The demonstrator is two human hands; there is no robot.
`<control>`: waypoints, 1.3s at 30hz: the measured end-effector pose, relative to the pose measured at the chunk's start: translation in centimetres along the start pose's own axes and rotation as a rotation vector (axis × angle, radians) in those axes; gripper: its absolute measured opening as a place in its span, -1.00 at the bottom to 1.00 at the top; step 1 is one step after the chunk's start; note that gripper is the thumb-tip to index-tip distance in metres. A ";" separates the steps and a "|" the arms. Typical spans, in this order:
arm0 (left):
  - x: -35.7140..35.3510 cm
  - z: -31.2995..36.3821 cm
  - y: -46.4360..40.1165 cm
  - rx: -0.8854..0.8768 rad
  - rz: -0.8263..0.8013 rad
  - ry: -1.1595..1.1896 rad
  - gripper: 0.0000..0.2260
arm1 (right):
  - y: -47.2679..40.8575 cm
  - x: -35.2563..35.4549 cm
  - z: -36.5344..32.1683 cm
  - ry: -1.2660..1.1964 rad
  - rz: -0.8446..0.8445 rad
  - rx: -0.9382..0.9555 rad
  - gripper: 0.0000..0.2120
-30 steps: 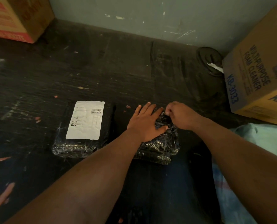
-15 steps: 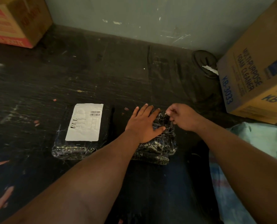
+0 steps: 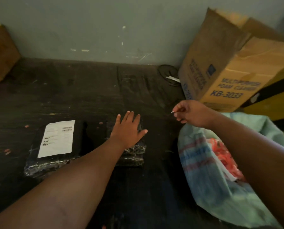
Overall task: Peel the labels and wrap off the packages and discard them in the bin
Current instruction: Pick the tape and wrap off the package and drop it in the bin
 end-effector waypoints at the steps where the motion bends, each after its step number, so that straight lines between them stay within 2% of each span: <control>1: 0.8 1.9 0.1 -0.014 0.029 0.037 -0.28 | 1.2 1.4 0.4 0.015 0.015 -0.004 -0.83; 8: 4.8 17.4 0.9 -0.165 0.129 0.208 -0.30 | 9.8 11.0 4.1 0.327 0.193 -0.059 -0.73; 12: 4.9 23.6 1.7 -0.202 0.148 0.239 -0.32 | 13.9 14.8 6.6 0.461 0.264 -0.067 -0.82; 15: 4.0 26.9 2.1 -0.203 0.113 0.246 -0.31 | 16.7 16.8 8.4 0.465 0.312 -0.081 -0.88; 19: 2.9 28.3 2.7 -0.151 0.092 0.265 -0.28 | 18.5 18.4 10.4 0.471 0.311 -0.087 -0.90; 27: 2.4 27.2 2.5 -0.047 0.027 0.213 -0.06 | 18.4 19.3 12.0 0.504 0.257 -0.100 -0.91; 31: 1.6 27.3 2.0 -0.045 -0.040 0.199 -0.01 | 17.9 19.6 12.1 0.525 0.256 -0.092 -0.83; 39: 0.8 27.3 1.6 -0.046 -0.065 0.196 0.03 | 17.4 20.5 12.1 0.620 0.253 -0.126 -0.71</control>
Point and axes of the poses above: each hand's wrist, its own y-axis away from the middle knuckle, its own x-axis out of the back of the hand, z = x × y, the point moved 8 cm from there along -y, towards the middle knuckle, and after that the axes turned 11 degrees about -y, right-handed, at the moved point
